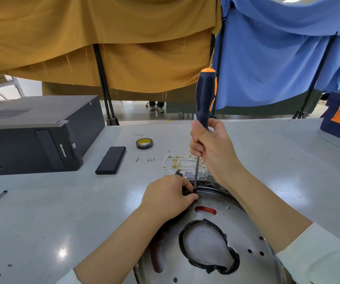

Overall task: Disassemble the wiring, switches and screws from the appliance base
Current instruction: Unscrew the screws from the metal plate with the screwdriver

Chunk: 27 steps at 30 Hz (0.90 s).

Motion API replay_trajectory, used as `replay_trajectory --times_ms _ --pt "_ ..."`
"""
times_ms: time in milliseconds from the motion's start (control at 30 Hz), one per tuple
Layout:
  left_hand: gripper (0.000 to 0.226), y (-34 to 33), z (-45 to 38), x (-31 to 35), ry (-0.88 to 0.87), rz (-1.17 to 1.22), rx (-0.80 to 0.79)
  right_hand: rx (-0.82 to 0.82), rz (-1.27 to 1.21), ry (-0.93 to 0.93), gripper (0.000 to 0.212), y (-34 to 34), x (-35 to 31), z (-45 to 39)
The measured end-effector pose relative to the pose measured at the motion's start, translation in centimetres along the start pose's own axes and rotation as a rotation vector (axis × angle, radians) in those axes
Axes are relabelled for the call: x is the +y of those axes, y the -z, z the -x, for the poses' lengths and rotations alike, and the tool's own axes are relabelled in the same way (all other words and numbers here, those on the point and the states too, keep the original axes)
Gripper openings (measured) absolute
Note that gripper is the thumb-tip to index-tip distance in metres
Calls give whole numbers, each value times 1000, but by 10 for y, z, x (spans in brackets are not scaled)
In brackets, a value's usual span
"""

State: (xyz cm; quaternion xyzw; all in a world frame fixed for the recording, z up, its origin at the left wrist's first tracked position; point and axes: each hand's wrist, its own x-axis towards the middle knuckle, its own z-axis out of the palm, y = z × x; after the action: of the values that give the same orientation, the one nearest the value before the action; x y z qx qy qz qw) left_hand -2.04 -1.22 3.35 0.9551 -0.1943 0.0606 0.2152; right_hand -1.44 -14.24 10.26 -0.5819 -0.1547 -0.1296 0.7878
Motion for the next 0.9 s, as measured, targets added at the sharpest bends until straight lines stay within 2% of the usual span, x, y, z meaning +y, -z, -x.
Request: replay_trajectory --times_ms 100,233,333,467,633,800,900 --pt "20 -1 1 2 1 -22 20 -40 -11 27 19 0 2 0" --pt "19 -1 1 3 5 -23 26 -102 -23 -7 34 -2 -1 1" --pt "20 -1 1 3 8 -23 29 -57 -14 -30 34 -4 -1 1" --pt "20 -1 1 4 3 -29 31 -73 -9 8 17 -3 2 2" --pt "20 -1 1 5 9 -36 30 -113 -68 -31 40 -3 1 0" --pt "19 0 2 6 2 -46 29 -65 13 -17 31 -3 2 0" --pt "18 0 2 6 3 -53 33 -119 -20 3 23 -2 4 1"
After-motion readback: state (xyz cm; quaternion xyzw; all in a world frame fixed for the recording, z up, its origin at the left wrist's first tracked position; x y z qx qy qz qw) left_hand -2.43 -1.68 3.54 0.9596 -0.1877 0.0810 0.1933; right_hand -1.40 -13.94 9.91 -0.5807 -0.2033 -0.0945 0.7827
